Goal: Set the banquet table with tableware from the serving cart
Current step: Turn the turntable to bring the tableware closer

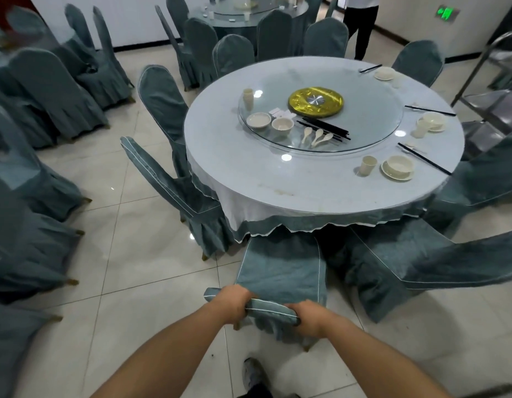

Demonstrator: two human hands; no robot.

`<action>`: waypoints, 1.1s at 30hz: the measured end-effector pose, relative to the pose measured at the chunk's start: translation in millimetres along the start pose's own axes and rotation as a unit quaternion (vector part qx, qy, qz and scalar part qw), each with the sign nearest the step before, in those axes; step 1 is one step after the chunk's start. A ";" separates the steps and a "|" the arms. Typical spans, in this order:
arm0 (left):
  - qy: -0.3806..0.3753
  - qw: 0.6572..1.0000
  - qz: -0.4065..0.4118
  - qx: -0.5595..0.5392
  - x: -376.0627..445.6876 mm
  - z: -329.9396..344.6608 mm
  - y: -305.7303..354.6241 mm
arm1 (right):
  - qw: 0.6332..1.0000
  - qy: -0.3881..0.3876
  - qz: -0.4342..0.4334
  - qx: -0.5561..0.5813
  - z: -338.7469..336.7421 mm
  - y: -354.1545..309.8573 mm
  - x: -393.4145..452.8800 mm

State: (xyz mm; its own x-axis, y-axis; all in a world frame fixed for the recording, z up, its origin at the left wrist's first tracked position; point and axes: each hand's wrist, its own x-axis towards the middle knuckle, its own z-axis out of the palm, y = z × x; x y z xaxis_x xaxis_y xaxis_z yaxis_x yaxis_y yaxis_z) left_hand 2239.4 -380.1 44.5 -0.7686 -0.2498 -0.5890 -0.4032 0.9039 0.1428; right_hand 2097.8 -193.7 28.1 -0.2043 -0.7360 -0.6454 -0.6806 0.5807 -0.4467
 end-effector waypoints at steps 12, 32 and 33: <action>0.015 0.999 0.013 0.029 22.8 -8.9 -29.7 | 0.999 0.033 -0.016 0.017 -7.0 -9.7 26.1; -0.122 0.986 0.027 -0.108 31.7 -59.6 -168.5 | 0.982 0.031 0.095 0.158 -60.4 -126.3 121.4; -0.106 0.986 0.017 -0.125 36.5 -62.2 -186.2 | 0.979 0.040 0.108 0.168 -64.4 -137.7 134.1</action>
State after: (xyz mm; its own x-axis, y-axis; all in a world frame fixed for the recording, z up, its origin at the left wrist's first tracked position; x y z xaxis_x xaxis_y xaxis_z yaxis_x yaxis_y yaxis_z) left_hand 2255.6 -579.2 45.9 -0.6732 -0.1197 -0.7297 -0.5097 0.7901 0.3406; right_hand 2118.9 -394.8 43.0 -0.3821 -0.6001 -0.7027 -0.3474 0.7979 -0.4926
